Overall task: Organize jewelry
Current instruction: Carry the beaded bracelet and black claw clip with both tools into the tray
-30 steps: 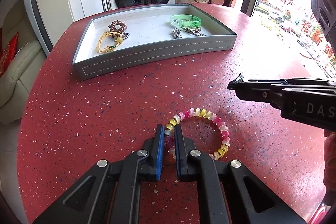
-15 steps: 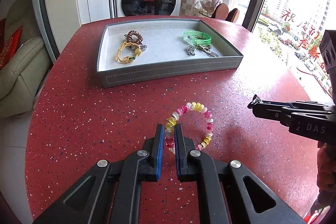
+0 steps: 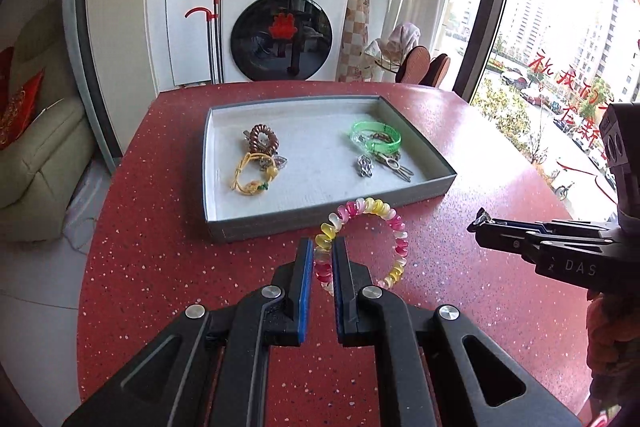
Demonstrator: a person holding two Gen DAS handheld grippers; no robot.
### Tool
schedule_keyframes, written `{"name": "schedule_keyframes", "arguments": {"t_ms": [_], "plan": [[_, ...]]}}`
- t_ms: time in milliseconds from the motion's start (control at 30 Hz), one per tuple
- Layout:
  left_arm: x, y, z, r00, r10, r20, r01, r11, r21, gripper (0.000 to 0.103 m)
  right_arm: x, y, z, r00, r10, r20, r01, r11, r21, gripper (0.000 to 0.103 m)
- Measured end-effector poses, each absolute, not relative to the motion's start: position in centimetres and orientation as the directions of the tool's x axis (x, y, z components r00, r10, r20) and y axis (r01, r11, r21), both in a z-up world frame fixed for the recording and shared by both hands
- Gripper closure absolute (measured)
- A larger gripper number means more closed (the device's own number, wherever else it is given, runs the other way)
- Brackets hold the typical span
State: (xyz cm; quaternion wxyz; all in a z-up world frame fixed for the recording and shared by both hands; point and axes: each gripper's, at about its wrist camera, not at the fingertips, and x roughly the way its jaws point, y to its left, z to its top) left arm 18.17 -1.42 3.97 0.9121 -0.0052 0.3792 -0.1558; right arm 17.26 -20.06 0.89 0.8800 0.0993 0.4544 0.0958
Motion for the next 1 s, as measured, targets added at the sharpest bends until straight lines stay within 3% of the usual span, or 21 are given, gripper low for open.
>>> {"name": "schedule_keyframes", "arguments": {"t_ms": [500,1000], "plan": [[26.2,-1.3,5.1,0.69,-0.258,-0.677,0.227,0.964,-0.136,0.076,25.2,-19.4,2.1,0.598,0.247,-0.762,-0.086,0.965,0.246,0.084],[32.2,-2.9,0.1,0.636,-0.187,-0.749,0.169,0.98,-0.102,0.076,30.7,-19.9,-2.4,0.566,0.211,-0.797,-0.025,0.971,0.24,0.084]]}}
